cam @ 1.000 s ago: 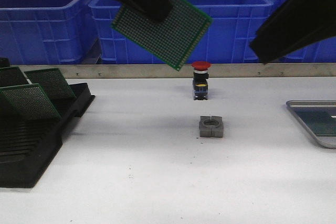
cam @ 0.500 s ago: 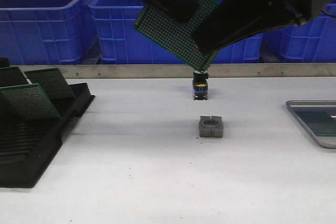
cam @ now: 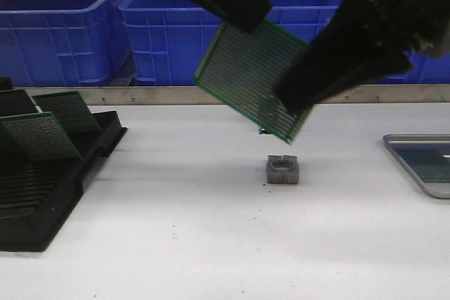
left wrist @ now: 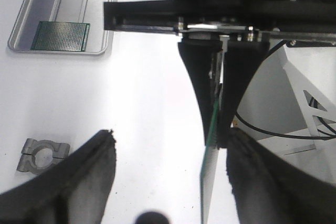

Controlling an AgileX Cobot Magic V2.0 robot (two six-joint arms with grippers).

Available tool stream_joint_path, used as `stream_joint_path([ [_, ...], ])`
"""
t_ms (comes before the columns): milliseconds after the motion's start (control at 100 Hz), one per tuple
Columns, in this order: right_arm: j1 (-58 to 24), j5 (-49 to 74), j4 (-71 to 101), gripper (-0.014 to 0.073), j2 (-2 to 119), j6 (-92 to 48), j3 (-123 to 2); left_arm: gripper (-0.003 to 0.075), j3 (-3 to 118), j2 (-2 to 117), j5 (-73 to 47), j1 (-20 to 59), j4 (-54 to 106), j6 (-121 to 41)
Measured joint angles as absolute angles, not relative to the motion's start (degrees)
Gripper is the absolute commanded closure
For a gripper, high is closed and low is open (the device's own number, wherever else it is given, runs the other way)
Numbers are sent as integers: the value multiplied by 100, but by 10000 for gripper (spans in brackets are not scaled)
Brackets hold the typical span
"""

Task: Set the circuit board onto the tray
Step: 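Grasp the second board with the right gripper and release the left gripper, then lower the second board into the tray beside the first and open the right gripper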

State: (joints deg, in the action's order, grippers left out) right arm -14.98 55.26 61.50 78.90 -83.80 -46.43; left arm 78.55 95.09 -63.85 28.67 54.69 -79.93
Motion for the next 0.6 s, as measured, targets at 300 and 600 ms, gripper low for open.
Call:
stream_joint_path([
  [300, -1300, 5262, 4721, 662, 7892, -6663, -4570, 265, 7855, 9509, -6276, 2867, 5474, -7993],
  [600, 151, 4264, 4672, 662, 7902, -5668, -4570, 267, 7855, 9509, -6238, 2867, 5474, -7993],
])
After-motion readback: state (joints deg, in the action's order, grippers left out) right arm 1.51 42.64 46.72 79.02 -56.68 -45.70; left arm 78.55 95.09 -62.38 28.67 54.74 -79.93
